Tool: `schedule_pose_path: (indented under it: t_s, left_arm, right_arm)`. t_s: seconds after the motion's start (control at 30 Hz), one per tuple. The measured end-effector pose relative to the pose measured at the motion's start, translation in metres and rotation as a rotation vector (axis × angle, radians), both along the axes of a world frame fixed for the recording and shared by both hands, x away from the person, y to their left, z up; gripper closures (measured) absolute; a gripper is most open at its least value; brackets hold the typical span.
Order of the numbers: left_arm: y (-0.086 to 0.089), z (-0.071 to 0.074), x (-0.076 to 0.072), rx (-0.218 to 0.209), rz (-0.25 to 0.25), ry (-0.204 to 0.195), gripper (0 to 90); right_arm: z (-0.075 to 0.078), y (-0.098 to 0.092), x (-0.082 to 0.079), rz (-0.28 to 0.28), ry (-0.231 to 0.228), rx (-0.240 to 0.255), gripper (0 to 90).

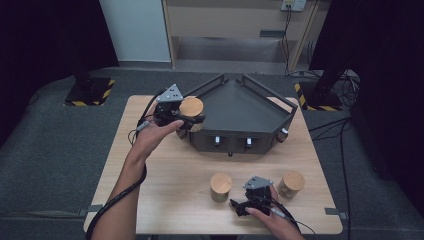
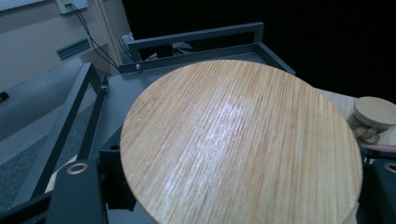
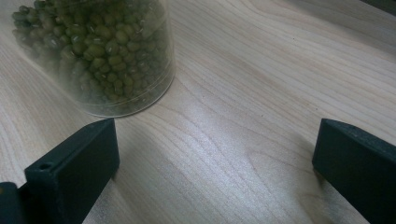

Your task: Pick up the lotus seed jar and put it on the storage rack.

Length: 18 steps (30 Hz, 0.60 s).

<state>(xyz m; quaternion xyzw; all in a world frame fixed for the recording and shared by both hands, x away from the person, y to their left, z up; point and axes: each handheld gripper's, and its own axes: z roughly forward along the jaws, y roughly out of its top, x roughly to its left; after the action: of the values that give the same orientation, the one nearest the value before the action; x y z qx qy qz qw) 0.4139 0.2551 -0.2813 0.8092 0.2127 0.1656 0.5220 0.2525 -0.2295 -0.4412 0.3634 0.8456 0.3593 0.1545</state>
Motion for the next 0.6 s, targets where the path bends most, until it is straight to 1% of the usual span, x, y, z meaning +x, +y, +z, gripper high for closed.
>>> schedule_pose_path:
  t_s: [0.07,0.17,0.23,0.3,0.4,0.6]
  left_arm:
    - [-0.002,0.002,0.003,0.001,0.0,-0.003,24.3]
    - [-0.004,0.002,0.007,-0.013,0.0,-0.003,24.2]
    - [-0.006,0.002,0.01,-0.014,0.0,-0.003,24.2]
    - [-0.008,0.002,0.011,-0.013,0.001,-0.004,24.2]
    - [-0.013,0.003,0.016,0.006,-0.003,-0.003,24.2]
    - [-0.016,0.001,0.021,0.006,-0.002,0.002,24.2]
  right_arm:
    - [0.0,0.0,0.0,0.0,0.0,0.0,0.7]
    - [0.0,0.0,0.0,0.0,0.0,0.0,0.7]
    - [0.0,0.0,0.0,0.0,0.0,0.0,0.6]
    - [0.0,0.0,0.0,0.0,0.0,0.0,0.6]
    - [0.0,0.0,0.0,0.0,0.0,0.0,0.6]
    - [0.0,0.0,0.0,0.0,-0.001,0.0,0.6]
